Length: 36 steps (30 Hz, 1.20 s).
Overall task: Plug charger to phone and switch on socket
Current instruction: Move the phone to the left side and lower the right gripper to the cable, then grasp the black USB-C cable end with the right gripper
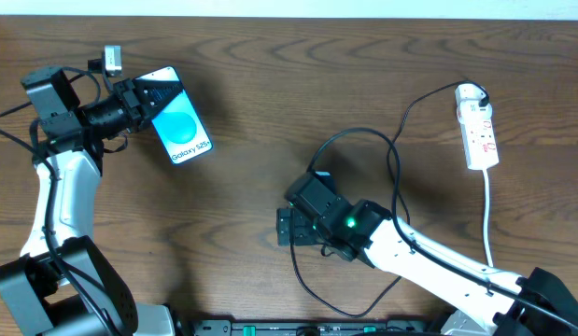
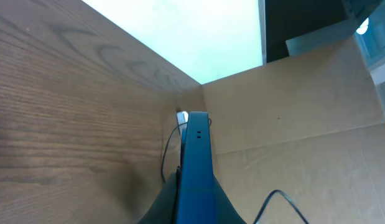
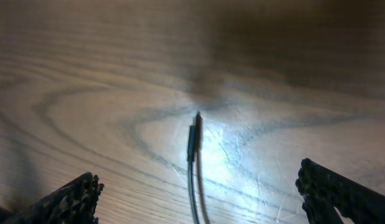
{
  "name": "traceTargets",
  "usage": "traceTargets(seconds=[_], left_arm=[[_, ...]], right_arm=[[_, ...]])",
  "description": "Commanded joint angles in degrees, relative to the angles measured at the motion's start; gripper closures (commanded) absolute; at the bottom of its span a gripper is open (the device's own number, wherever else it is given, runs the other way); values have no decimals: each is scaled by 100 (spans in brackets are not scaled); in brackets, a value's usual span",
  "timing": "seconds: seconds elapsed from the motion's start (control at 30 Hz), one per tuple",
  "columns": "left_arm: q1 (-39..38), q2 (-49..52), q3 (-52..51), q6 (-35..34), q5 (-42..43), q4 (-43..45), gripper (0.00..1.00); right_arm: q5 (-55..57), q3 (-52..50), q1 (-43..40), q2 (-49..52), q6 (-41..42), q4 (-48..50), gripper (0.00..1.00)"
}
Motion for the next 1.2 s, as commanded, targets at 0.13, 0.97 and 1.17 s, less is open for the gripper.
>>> traceTargets(seconds=[0.13, 0.97, 1.17], left_arm=[[0, -138, 31, 96, 87, 9, 92], [0, -138, 31, 96, 85, 11, 93], [0, -138, 31, 96, 85, 11, 93]], right_arm=[[501, 990, 142, 651, 415, -979, 1], [533, 1182, 549, 1718, 859, -1217, 5], [380, 1351, 544, 2055, 743, -1263, 8]])
